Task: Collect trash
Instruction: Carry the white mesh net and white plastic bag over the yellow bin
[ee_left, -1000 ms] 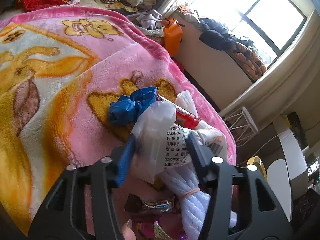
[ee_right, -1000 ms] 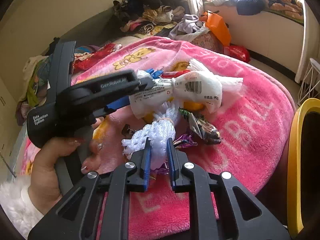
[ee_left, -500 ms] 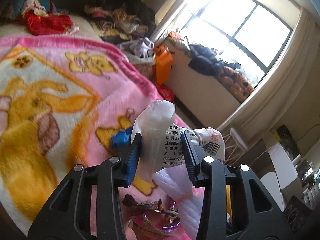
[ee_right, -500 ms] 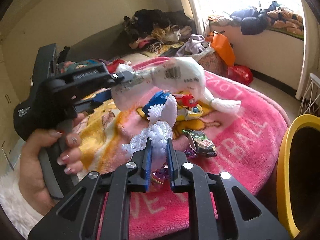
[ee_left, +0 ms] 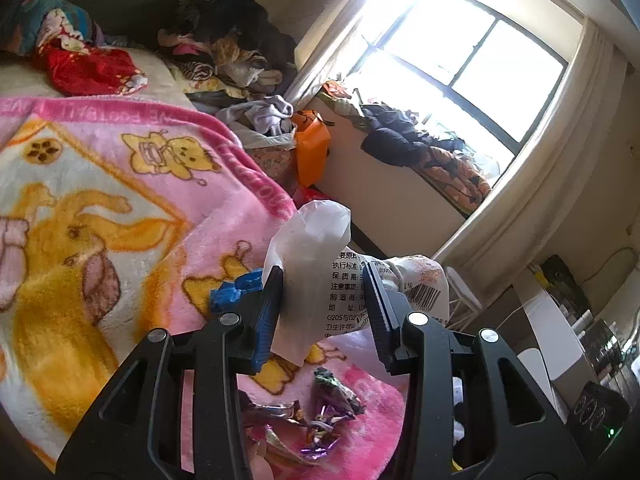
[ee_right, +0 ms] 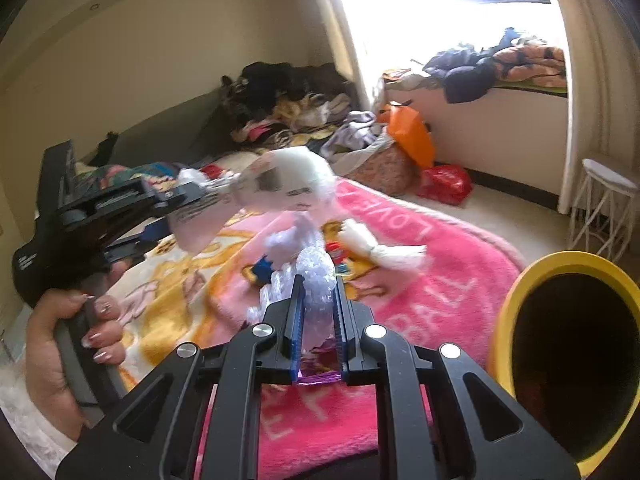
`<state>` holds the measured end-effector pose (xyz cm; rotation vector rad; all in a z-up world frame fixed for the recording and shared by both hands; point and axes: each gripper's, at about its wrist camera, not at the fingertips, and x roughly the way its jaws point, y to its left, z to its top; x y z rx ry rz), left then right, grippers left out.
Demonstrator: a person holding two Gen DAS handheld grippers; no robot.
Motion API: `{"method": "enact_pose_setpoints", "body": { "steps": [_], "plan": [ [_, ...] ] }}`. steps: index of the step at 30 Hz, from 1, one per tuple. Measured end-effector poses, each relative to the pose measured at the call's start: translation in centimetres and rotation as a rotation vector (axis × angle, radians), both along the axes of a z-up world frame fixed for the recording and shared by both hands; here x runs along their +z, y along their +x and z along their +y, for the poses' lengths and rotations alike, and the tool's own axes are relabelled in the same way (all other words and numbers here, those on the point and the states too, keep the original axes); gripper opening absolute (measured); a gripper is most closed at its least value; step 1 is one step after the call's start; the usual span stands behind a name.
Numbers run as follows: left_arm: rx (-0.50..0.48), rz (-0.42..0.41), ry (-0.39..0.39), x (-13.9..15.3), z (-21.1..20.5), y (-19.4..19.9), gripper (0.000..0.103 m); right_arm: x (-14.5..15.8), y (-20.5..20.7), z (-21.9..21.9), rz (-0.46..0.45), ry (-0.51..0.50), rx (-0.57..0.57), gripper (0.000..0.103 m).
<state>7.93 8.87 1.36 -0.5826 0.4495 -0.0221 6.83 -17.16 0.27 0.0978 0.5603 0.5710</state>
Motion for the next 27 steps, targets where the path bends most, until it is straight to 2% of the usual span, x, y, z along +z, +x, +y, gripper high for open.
{"method": "enact_pose_setpoints", "body": {
  "steps": [14,27],
  "plan": [
    [-0.019,-0.065,0.021,2.0,-1.2,-1.1,0.033,-0.2,0.2,-5.0,0.031,0.021,-0.136,0.013],
    [-0.105,-0.054,0.071,2.1,-5.2,-0.9,0.033,0.3,-0.3,-10.6,0.006,0.071,-0.295,0.013]
  ]
}}
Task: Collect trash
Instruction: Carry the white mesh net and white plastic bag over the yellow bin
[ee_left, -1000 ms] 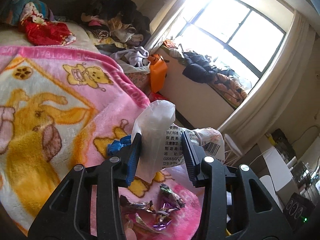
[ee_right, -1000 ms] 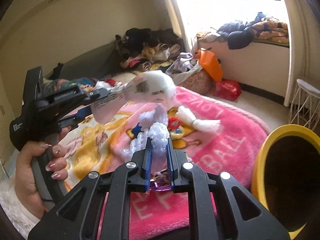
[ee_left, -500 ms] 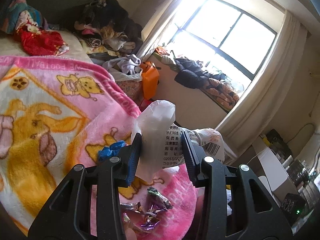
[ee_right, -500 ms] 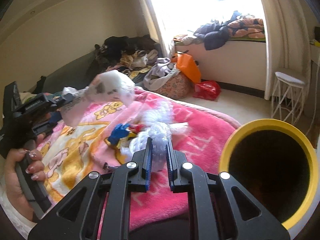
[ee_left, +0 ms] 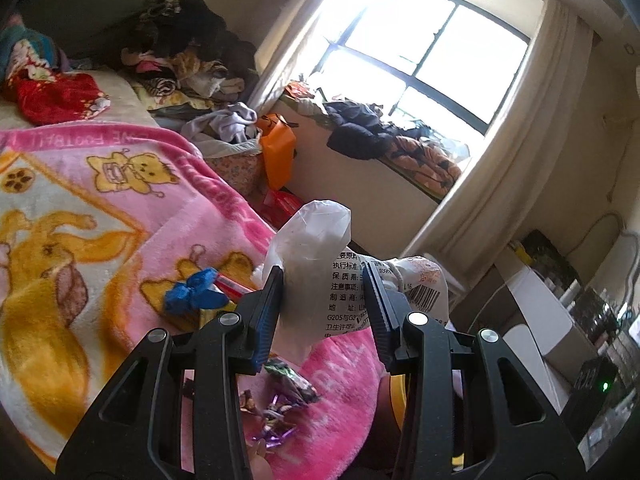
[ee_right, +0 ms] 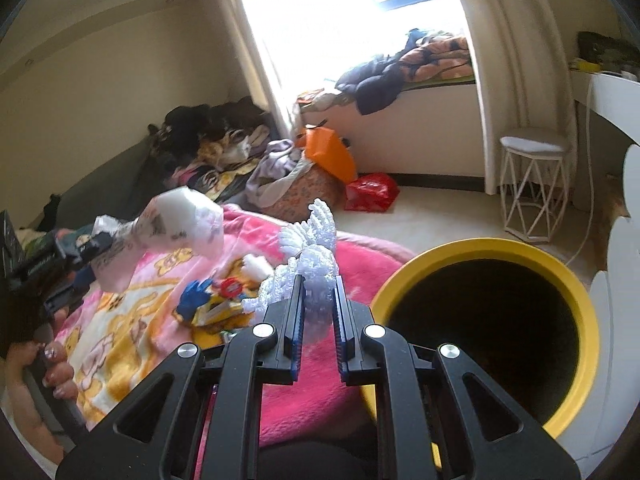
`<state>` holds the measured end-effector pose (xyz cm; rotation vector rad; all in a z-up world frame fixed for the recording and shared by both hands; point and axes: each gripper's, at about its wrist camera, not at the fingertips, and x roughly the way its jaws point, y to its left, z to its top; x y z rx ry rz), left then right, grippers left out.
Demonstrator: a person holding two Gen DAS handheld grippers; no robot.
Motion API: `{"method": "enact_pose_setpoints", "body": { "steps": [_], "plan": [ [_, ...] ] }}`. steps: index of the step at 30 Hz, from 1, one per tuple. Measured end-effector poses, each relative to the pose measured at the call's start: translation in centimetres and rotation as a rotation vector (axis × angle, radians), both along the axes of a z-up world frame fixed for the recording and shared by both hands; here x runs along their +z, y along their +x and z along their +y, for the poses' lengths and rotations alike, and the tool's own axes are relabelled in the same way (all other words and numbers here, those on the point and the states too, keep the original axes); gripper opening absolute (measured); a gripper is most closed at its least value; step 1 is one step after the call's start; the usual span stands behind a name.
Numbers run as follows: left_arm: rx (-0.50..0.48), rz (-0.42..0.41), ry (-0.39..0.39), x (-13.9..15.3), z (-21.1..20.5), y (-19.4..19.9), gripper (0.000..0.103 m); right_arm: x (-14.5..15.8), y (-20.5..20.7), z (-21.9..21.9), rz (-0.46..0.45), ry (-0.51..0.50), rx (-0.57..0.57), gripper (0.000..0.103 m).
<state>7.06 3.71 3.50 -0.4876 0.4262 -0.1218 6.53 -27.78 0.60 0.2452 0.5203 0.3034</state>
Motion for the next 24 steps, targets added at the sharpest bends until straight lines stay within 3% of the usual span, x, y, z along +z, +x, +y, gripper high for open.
{"method": "enact_pose_setpoints", "body": {
  "steps": [11,24],
  "plan": [
    [-0.078,0.006,0.053,-0.1,-3.7,0.3,0.033,0.3,-0.6,-3.4,-0.018,0.019,-0.099,0.013],
    [-0.154,0.018,0.123,-1.1,-8.0,0.8,0.033,-1.1,-0.5,-7.0,0.032,0.026,-0.204,0.013]
  ]
}}
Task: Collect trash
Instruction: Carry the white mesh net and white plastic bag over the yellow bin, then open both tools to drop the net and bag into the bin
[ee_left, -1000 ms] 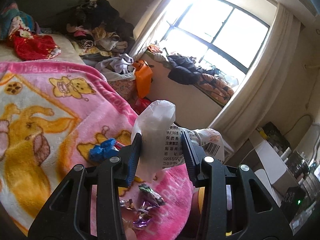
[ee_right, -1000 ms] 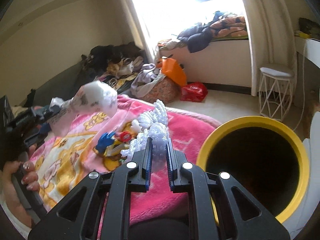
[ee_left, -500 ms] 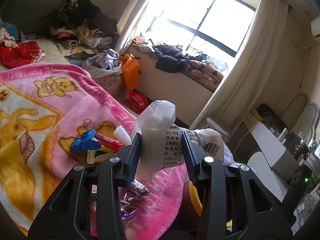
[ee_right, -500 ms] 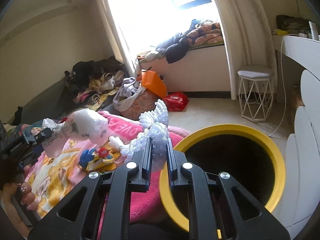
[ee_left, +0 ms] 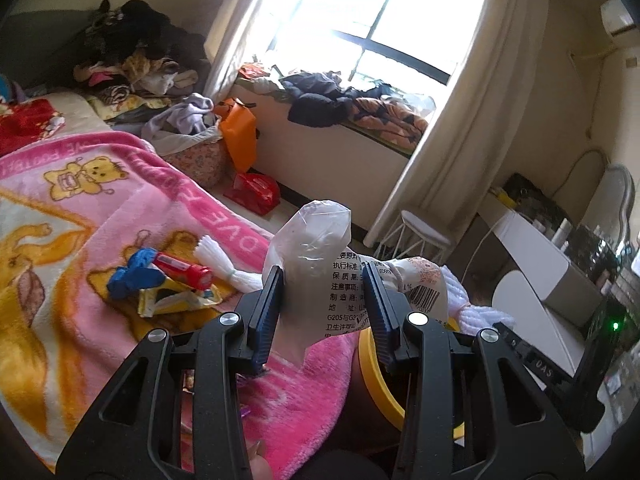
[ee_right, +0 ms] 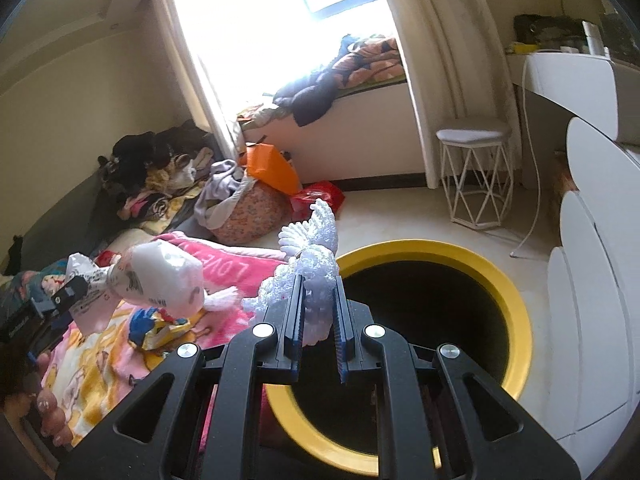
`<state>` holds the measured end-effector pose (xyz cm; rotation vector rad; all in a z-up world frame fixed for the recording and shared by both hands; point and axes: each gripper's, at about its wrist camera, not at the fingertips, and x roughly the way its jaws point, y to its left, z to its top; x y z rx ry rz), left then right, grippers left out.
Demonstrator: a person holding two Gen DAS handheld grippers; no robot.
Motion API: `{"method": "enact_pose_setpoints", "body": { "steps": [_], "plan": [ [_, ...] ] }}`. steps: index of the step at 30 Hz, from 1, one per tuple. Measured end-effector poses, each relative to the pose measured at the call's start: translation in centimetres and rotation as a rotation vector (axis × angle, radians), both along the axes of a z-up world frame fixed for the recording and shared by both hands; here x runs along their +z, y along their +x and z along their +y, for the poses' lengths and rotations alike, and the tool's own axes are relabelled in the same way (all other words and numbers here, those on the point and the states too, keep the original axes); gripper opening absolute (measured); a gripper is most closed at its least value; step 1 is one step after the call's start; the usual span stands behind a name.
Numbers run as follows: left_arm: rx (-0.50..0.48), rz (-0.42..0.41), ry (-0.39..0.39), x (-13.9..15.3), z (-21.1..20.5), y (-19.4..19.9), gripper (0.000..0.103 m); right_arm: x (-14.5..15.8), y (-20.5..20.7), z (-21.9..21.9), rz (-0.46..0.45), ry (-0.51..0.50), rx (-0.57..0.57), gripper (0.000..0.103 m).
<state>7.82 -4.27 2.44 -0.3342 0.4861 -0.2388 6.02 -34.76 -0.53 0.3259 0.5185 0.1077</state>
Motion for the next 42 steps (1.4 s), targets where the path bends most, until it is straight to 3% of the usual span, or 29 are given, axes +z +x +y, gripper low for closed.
{"method": "enact_pose_setpoints", "body": {
  "steps": [22,38,42],
  "plan": [
    [-0.135,0.033,0.136,-2.3,-7.3,0.9,0.033,-2.5,0.9,-5.3,0.094,0.023,-0.106,0.013],
    [-0.264,0.081,0.300,-6.2,-14.1,2.9,0.034,-4.9,2.0,-6.9,0.205,0.046,-0.131,0.013],
    [-0.277,0.097,0.317,-7.0,-15.0,3.7,0.037,-5.3,2.3,-7.0,0.226,0.066,-0.139,0.017]
  ]
}}
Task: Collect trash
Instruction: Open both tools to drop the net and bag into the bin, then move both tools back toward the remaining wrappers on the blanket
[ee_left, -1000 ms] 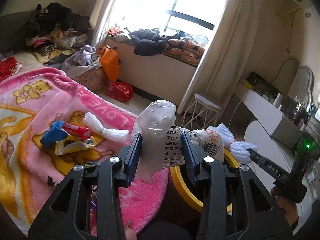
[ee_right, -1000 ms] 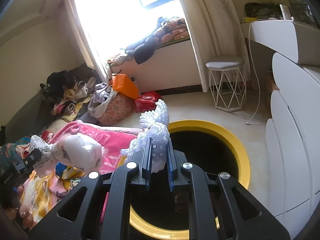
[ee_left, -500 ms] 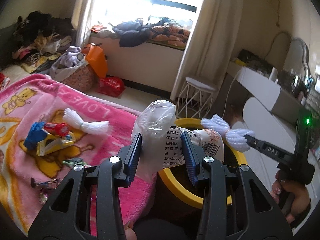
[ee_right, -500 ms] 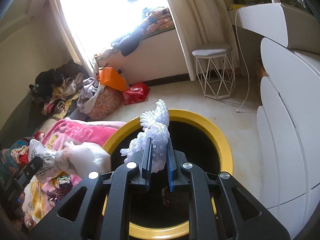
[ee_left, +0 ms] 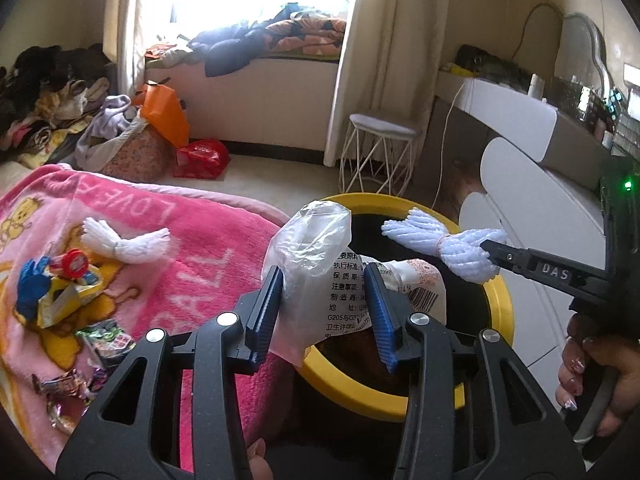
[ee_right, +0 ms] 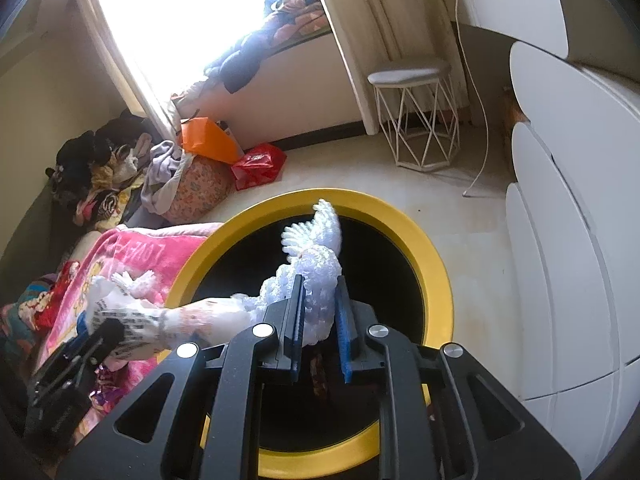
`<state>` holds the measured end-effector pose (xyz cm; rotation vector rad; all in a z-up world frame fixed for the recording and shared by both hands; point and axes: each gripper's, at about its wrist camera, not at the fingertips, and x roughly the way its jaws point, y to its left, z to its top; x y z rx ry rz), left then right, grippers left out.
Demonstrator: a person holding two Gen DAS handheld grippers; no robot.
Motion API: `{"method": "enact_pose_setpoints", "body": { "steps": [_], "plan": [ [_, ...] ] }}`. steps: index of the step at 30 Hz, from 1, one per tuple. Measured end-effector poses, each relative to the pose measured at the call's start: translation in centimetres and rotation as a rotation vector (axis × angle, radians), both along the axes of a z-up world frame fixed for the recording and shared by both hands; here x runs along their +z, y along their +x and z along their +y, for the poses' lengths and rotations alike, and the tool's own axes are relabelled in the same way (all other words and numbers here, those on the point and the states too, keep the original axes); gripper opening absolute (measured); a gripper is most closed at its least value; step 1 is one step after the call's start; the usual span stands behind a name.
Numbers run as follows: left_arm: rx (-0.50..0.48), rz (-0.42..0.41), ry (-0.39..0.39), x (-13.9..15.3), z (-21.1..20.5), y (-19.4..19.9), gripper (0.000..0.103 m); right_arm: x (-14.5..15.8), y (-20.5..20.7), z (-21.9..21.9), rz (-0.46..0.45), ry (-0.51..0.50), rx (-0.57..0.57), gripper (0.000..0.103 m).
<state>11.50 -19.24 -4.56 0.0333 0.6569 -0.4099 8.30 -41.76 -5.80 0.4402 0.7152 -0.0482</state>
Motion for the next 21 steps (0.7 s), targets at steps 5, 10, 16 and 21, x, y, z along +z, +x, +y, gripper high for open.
{"method": "enact_pose_setpoints", "body": {
  "steps": [5,10,16,21],
  "plan": [
    [0.020,-0.007,-0.064,0.1,0.5,0.4,0.078,0.3,-0.2,0.0,-0.018,-0.010,-0.018,0.048],
    [0.067,-0.012,-0.109,0.7,2.3,0.1,0.090,0.9,-0.3,1.0,-0.048,-0.044,0.005,0.055],
    [0.147,-0.034,-0.142,1.6,5.1,-0.5,0.092,1.6,-0.6,3.2,-0.088,-0.068,0.056,0.056],
    [0.211,-0.063,-0.155,2.4,7.4,-0.8,0.092,2.7,-1.1,5.5,-0.140,-0.086,0.115,0.059]
  ]
}}
